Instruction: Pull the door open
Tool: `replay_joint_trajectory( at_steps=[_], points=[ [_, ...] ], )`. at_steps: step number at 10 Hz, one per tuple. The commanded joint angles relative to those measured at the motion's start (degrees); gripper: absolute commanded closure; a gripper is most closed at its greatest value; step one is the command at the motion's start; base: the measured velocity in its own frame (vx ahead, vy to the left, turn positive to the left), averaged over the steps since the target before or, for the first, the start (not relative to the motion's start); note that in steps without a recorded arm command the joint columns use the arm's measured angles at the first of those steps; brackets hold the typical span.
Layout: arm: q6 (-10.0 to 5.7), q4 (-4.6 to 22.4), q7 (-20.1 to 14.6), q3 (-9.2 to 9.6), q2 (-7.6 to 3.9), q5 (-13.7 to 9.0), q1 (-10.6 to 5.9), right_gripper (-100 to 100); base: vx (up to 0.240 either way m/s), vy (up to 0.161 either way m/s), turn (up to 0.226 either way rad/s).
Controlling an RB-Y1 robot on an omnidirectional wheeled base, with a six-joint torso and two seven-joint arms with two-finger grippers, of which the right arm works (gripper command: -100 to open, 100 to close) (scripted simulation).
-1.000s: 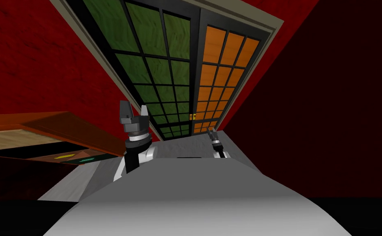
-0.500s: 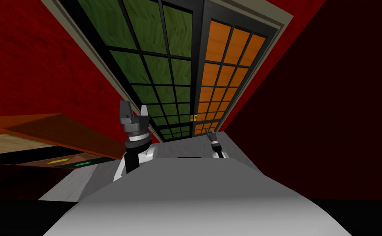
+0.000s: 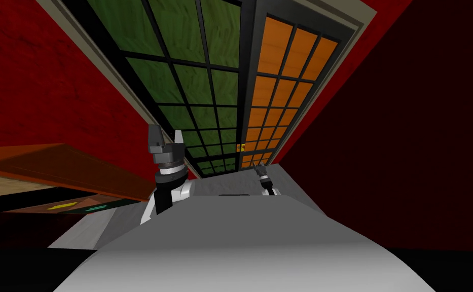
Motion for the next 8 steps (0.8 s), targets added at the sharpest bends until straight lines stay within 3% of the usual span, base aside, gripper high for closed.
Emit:
replay_joint_trajectory(
  at_steps=[1,8],
  points=[
    [-0.60,2.45,1.87,-0.34,0.20,0.52,-0.84,-100,0.098,0.035,-0.008],
    [-2.30,11.12,8.74,-1.40,1.71,2.70,-3.84,-100,0.098,0.022,-0.009]
  ],
)
